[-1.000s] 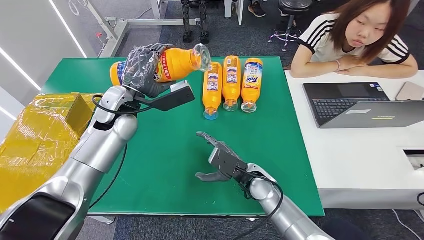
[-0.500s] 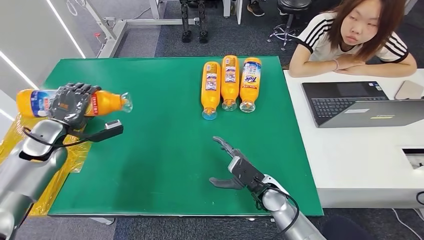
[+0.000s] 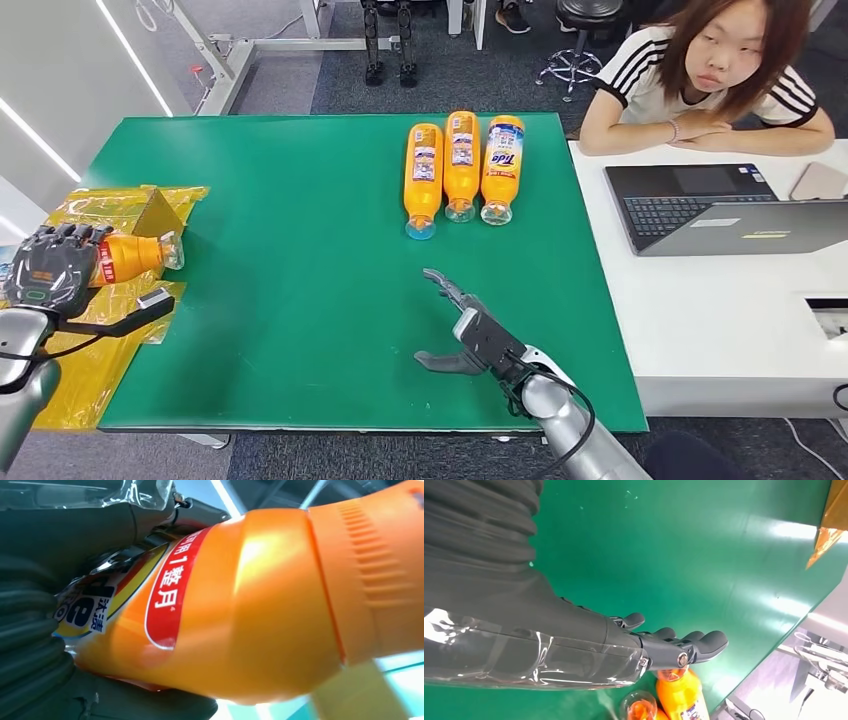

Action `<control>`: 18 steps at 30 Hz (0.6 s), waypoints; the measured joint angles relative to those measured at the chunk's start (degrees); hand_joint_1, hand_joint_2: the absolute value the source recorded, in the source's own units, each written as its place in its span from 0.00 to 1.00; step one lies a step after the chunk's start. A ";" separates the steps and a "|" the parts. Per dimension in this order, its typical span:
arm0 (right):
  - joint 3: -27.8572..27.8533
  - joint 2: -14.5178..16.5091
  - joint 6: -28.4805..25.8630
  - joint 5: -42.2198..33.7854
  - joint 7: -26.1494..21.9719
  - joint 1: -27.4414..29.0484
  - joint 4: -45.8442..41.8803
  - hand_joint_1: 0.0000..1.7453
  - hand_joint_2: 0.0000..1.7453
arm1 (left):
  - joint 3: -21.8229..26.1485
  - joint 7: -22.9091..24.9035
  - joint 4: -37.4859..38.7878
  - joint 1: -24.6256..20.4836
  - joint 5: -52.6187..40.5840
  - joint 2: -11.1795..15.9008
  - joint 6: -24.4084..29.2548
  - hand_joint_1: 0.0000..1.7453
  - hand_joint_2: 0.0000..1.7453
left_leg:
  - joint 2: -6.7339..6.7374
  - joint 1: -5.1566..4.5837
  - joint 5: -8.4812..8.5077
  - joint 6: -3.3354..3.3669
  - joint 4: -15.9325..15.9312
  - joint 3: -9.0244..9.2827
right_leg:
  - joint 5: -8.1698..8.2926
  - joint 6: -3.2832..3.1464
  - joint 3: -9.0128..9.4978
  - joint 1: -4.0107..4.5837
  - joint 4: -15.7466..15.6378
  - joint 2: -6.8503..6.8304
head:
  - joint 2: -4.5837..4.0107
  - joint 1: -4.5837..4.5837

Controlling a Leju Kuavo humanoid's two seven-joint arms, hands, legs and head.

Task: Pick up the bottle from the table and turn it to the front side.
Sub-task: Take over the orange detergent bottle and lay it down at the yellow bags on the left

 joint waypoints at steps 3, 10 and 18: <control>-0.03 0.29 0.05 0.02 -0.02 -0.22 0.25 0.00 1.00 | 2.20 -0.10 0.00 1.45 -0.34 0.00 0.15 1.00 1.00 | -0.03 0.00 0.00 0.00 0.00 -0.01 | 0.00 0.00 0.01 0.00 0.01 -0.03 | 0.00 0.01; -0.01 1.38 1.17 0.36 -0.48 -1.22 1.08 0.00 1.00 | 6.15 -3.21 0.04 5.04 -2.99 -1.76 1.98 1.00 1.00 | -0.07 -0.02 0.00 0.00 0.00 -0.02 | 0.00 0.00 0.01 0.00 -0.02 -0.07 | 0.00 0.01; 0.01 2.73 2.13 0.50 0.34 -2.54 1.72 0.00 1.00 | 6.40 -6.42 6.54 4.61 -5.15 -6.87 3.26 1.00 1.00 | -0.14 -0.02 0.01 0.00 0.02 -0.03 | 0.01 0.00 0.01 0.00 -0.03 -0.16 | 0.00 0.02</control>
